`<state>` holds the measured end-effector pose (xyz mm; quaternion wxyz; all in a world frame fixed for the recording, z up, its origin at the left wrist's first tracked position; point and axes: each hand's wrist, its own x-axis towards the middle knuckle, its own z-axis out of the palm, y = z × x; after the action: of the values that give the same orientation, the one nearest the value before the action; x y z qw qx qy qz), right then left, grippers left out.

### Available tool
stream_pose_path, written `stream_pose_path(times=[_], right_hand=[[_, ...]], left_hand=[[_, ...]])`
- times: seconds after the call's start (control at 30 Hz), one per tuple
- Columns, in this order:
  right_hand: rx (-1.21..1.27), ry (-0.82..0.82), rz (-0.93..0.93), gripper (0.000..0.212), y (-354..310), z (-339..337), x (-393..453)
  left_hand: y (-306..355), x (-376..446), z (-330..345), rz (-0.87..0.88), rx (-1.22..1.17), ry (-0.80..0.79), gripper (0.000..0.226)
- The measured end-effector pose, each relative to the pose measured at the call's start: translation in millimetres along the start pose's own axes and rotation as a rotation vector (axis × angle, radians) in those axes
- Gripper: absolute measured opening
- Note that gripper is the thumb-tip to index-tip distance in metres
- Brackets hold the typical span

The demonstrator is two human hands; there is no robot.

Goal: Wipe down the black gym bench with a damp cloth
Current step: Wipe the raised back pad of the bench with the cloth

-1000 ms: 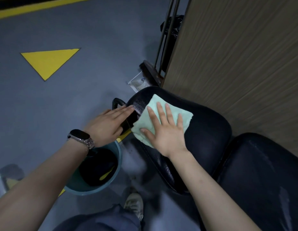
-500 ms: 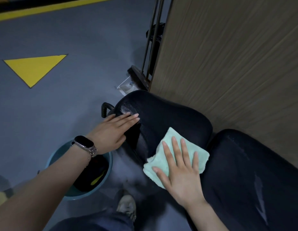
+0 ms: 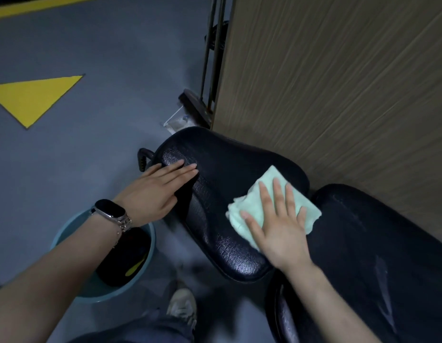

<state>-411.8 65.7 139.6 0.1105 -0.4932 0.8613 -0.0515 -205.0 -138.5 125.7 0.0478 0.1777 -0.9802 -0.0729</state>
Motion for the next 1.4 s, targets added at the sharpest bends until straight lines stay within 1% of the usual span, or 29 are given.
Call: stream_pose_path(times=[0.17, 0.33, 0.47, 0.63, 0.8, 0.97, 1.1, 1.2, 1.3, 1.4], right_hand=[[0.051, -0.055, 0.073, 0.072, 19.2, -20.4, 47.0], [0.061, -0.066, 0.131, 0.073, 36.8, -28.7, 81.6], [0.057, -0.056, 0.155, 0.071, 36.9, -27.6, 86.7], [0.053, -0.036, 0.165, 0.069, 25.4, -23.8, 68.0], [0.022, -0.026, 0.131, 0.069, 3.6, -13.7, 31.8], [-0.028, 0.039, 0.061, 0.08, -18.9, 5.0, -10.0], [-0.054, 0.116, 0.019, 0.069, -38.7, 23.4, -47.7], [-0.104, 0.129, -0.02, 0.068, -51.9, 35.0, -69.3], [-0.128, 0.116, -0.037, 0.068, -53.9, 36.7, -72.3], [-0.116, 0.124, -0.062, 0.069, -49.0, 34.1, -57.8]], left_hand=[[0.0, 7.9, 0.7, -0.014, -0.048, -0.011, 0.07], [1.8, 11.7, 0.8, -0.004, -0.09, 0.013, 0.07], [1.3, 12.8, -4.3, 0.004, -0.1, 0.025, 0.071], [2.7, 13.3, -8.1, -0.019, -0.127, -0.001, 0.074], [4.2, 13.9, -8.3, -0.039, -0.176, -0.035, 0.076], [3.7, 14.8, -8.7, -0.067, -0.199, -0.054, 0.078], [5.5, 15.3, -10.6, -0.087, -0.219, -0.046, 0.081], [6.6, 15.0, -10.5, -0.072, -0.22, -0.036, 0.08], [6.7, 14.5, -8.6, -0.07, -0.218, -0.011, 0.078], [2.7, 13.2, -6.9, -0.048, -0.192, -0.005, 0.074]])
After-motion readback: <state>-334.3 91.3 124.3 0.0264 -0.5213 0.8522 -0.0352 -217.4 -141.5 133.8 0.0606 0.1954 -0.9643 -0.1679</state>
